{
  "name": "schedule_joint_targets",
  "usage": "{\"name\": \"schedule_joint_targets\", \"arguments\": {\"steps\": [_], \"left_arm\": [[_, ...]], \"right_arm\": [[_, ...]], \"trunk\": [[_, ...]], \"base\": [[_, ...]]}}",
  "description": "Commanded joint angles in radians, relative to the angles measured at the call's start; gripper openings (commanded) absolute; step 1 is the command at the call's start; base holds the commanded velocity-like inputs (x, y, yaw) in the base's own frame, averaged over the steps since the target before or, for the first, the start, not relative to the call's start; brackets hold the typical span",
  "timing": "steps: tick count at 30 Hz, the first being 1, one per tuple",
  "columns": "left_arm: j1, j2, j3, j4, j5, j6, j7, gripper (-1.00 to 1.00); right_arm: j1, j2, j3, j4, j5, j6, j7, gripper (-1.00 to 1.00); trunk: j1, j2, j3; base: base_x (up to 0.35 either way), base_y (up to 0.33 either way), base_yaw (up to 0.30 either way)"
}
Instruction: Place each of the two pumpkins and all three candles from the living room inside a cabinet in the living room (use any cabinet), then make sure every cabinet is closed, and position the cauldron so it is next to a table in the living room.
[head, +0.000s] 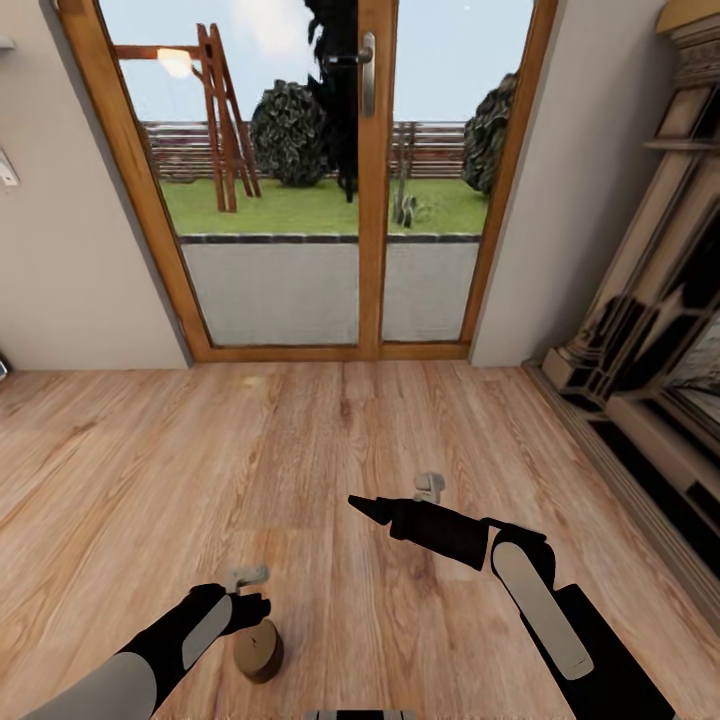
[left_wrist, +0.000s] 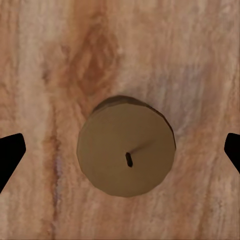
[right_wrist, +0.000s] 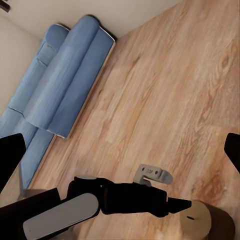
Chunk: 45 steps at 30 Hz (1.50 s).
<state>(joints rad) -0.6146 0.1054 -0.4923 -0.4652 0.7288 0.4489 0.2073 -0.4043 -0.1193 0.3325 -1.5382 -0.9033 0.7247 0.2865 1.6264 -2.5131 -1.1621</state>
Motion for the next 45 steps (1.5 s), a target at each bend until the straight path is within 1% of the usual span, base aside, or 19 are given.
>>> {"name": "schedule_joint_targets", "arguments": {"steps": [1,11,30,40,45], "left_arm": [[-0.001,0.001,-0.008,-0.003,0.011,0.002,0.009,1.0],[-0.001,0.0,-0.009,-0.002,0.009,-0.009,0.009,1.0],[-0.001,-0.002,-0.009,-0.003,0.009,-0.01,0.009,1.0],[-0.001,-0.003,-0.009,-0.002,0.004,-0.01,0.009,1.0],[-0.001,-0.003,-0.01,-0.002,0.002,-0.01,0.009,1.0]], "right_arm": [[-0.001,-0.001,0.0,0.0,0.0,0.003,0.002,1.0],[-0.001,-0.003,0.0,-0.003,0.002,-0.001,0.002,1.0],[-0.001,-0.003,-0.001,-0.001,0.003,-0.002,0.003,1.0],[-0.001,-0.003,-0.001,0.0,0.003,-0.002,0.003,1.0],[-0.001,-0.003,-0.001,0.0,0.003,-0.002,0.003,1.0]], "trunk": [[0.0,-0.001,-0.005],[0.005,-0.003,-0.044],[0.013,-0.007,-0.117],[0.013,-0.007,-0.117],[0.013,-0.007,-0.117]], "base": [[0.0,0.0,0.0],[0.0,0.0,0.0],[0.0,0.0,0.0],[0.004,0.0,0.0],[0.17,0.0,0.0]]}}
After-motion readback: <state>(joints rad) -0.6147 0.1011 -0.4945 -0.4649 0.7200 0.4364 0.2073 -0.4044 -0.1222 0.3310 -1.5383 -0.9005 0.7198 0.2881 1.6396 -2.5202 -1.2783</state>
